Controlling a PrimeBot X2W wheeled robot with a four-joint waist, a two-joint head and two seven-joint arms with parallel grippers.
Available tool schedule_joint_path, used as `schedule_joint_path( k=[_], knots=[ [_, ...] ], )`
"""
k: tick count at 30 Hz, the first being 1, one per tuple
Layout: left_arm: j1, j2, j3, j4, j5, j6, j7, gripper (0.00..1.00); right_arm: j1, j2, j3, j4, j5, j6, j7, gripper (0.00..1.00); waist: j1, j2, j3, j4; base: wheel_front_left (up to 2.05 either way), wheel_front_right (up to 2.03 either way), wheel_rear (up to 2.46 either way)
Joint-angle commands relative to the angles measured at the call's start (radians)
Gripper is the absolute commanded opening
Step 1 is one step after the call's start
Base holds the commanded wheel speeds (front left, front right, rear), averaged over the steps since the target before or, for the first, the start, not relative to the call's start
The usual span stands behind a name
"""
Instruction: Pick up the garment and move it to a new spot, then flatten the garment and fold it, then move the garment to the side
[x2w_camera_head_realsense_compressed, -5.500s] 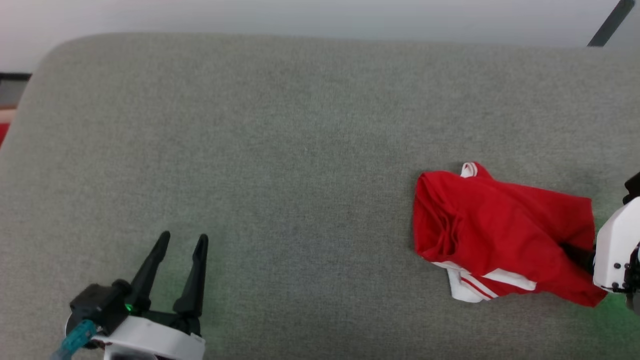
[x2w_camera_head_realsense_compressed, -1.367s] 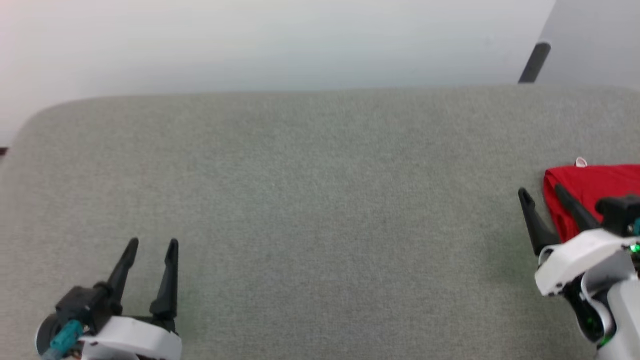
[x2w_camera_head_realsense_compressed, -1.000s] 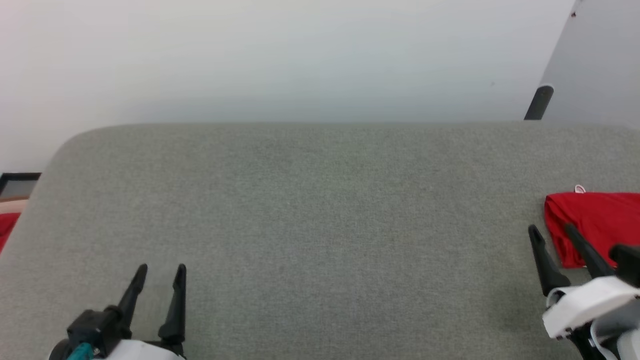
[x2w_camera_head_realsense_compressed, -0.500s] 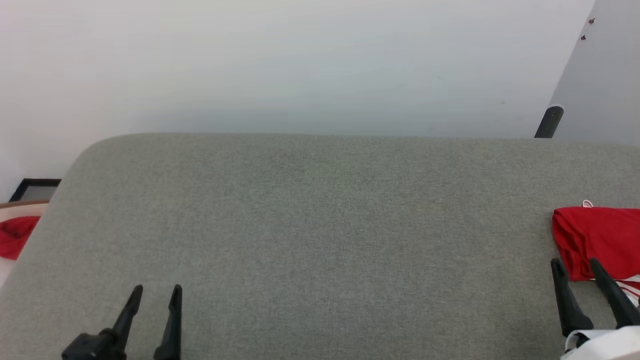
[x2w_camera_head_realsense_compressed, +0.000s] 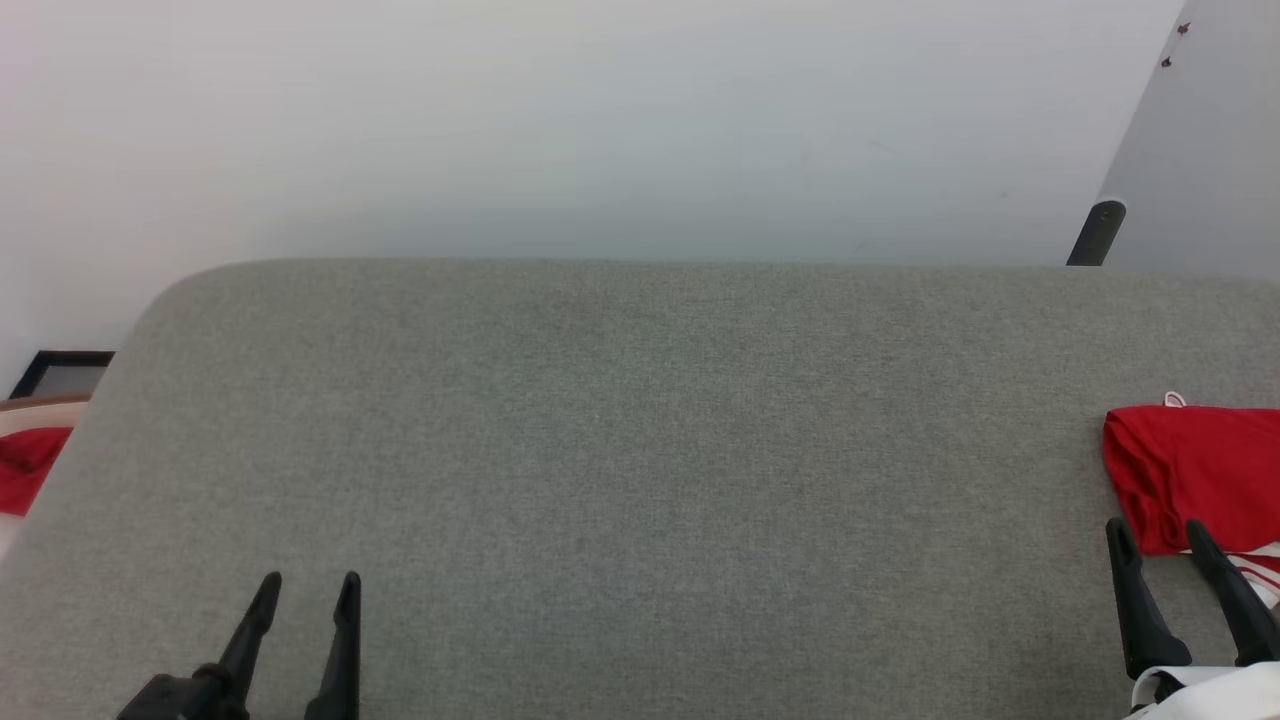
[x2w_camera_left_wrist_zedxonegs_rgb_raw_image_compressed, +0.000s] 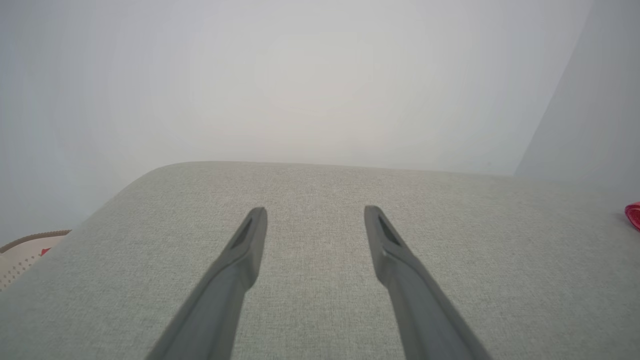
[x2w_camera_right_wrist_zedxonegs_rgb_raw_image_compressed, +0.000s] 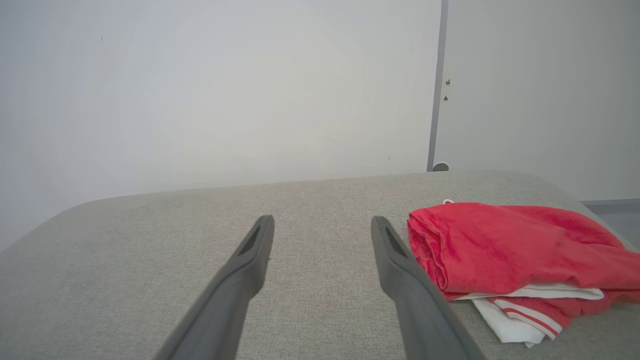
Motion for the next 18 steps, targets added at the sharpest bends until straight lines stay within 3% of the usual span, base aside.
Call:
schedule_joint_path(
  k=[1, 18],
  knots=[
    [-0.002, -0.001, 0.001, -0.004, -0.001, -0.002, 0.001, 1.0, 0.014, 0.006, -0.003, -0.007, -0.003, -0.001, 0.003, 1.0, 0.0, 0.0, 0.002, 0.0, 0.0, 0.0, 0.0],
    [-0.012, -0.004, 0.004, -0.002, -0.011, -0.002, 0.001, 1.0, 0.003, 0.008, 0.002, -0.003, 0.015, -0.001, -0.011, 1.0, 0.0, 0.0, 0.005, -0.003, 0.0, 0.0, 0.0]
  ],
)
